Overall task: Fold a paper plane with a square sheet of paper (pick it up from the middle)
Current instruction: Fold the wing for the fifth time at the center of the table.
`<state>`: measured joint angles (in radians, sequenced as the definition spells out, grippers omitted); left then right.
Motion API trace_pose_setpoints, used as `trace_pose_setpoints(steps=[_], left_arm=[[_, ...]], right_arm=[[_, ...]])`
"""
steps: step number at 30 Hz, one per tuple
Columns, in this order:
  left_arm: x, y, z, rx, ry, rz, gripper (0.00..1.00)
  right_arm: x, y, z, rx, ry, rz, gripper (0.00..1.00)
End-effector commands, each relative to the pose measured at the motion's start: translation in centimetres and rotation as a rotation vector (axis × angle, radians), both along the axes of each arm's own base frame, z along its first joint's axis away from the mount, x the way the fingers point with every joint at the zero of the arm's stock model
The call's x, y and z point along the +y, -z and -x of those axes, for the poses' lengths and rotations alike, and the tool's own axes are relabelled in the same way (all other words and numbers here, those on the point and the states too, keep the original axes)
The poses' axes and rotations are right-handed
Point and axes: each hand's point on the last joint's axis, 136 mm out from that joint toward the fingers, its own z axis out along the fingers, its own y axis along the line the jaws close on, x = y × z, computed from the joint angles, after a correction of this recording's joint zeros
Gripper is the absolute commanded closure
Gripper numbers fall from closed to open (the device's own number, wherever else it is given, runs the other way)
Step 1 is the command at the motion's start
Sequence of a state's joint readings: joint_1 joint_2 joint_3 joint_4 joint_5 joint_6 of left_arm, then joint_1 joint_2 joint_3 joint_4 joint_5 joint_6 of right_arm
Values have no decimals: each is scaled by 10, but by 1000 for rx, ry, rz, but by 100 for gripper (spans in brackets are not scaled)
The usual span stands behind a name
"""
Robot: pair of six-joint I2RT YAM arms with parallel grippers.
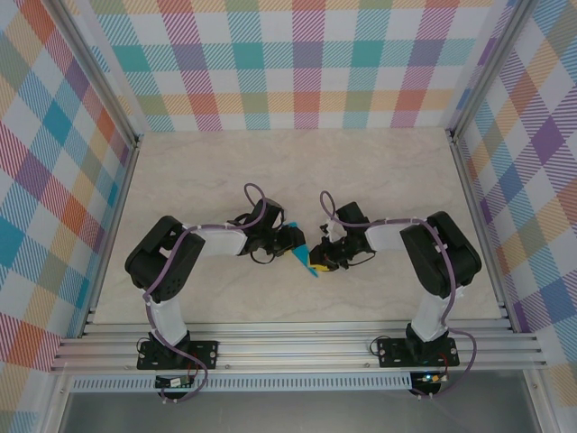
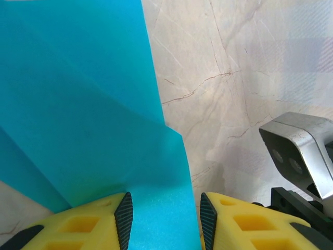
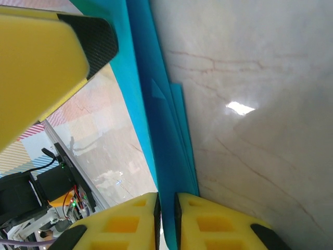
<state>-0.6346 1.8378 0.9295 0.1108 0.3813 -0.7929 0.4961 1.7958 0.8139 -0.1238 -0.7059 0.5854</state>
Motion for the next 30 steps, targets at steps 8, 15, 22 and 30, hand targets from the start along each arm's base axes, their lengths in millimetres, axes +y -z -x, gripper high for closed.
trace_pose_setpoints(steps=[8, 15, 22, 30], left_arm=[[4, 18, 9, 40, 21, -60, 59], [3, 18, 9, 40, 29, -56, 59], [3, 18, 9, 41, 30, -56, 59], [3, 17, 9, 40, 27, -60, 59]], right_arm=[[1, -18, -9, -27, -2, 2, 78], [5, -21, -16, -33, 0, -1, 74], [3, -14, -12, -3, -1, 7, 86], [-2, 4, 2, 45, -10, 15, 91]])
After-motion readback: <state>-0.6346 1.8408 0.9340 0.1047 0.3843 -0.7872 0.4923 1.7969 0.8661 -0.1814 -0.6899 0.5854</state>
